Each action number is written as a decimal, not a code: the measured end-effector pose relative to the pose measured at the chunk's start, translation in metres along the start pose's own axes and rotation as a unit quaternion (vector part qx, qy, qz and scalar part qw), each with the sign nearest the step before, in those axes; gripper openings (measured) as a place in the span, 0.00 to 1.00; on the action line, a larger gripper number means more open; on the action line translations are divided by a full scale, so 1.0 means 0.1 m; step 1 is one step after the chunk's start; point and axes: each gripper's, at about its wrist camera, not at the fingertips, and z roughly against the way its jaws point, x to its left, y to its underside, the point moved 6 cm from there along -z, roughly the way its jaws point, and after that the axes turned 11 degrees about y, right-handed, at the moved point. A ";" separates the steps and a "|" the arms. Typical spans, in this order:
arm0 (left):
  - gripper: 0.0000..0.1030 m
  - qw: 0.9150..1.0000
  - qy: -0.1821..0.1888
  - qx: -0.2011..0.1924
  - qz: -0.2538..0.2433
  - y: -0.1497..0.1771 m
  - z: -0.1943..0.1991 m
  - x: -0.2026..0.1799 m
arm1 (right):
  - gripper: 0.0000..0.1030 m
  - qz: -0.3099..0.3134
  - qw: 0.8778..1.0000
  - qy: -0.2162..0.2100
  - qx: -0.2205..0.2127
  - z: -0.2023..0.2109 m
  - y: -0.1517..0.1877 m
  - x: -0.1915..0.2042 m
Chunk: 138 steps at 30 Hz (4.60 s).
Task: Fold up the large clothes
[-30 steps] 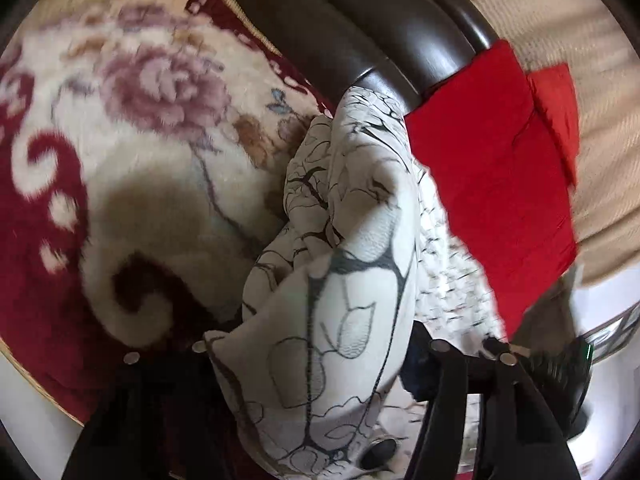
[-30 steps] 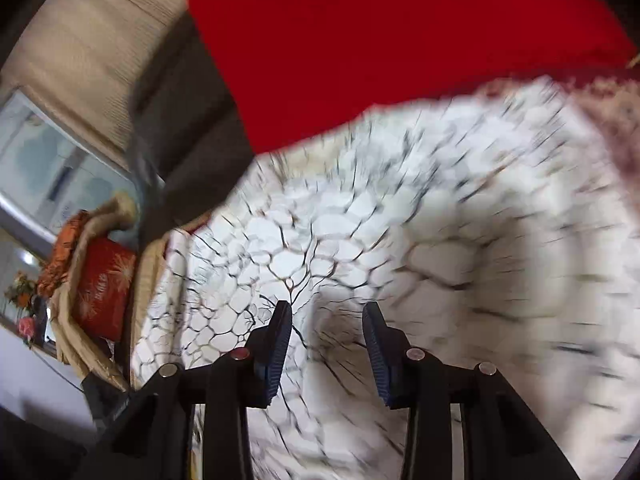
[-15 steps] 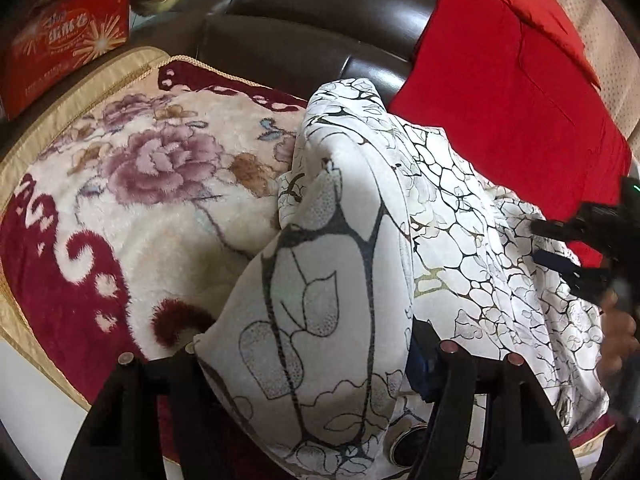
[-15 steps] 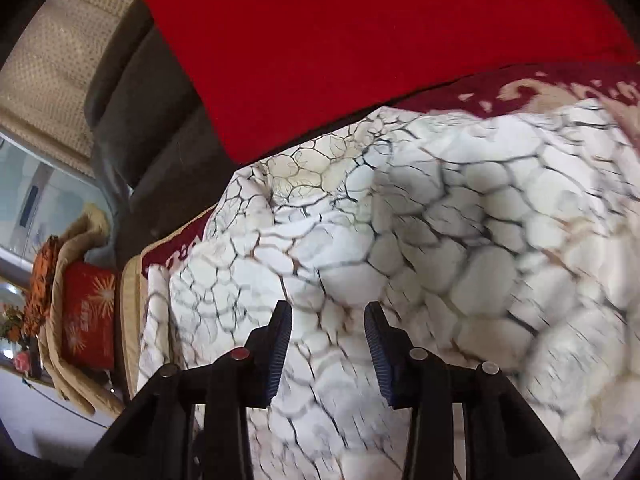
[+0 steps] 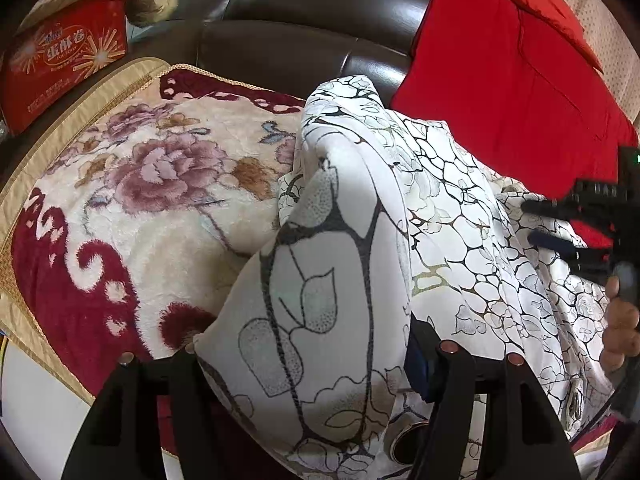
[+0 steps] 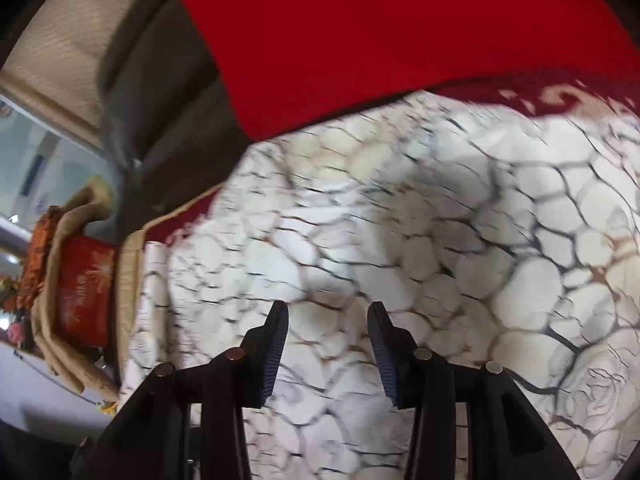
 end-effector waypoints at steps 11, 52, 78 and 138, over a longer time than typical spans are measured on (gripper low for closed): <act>0.71 1.000 -0.021 0.009 -0.014 -0.02 -0.08 -0.03 | 0.68 -0.027 0.997 -0.016 0.074 -0.83 -0.19 0.42; 0.22 0.999 0.030 0.007 -0.019 -0.26 0.13 -0.33 | 0.35 -0.124 0.988 0.033 -0.080 0.76 0.42 -1.91; 0.19 0.938 0.080 0.087 -0.327 0.66 -0.30 -2.72 | 0.77 -0.194 0.955 -0.225 0.008 0.78 0.11 -2.04; 0.78 0.962 0.146 0.075 -0.220 0.03 0.16 -1.97 | 0.61 0.071 0.990 -0.060 -0.108 1.84 0.27 -1.80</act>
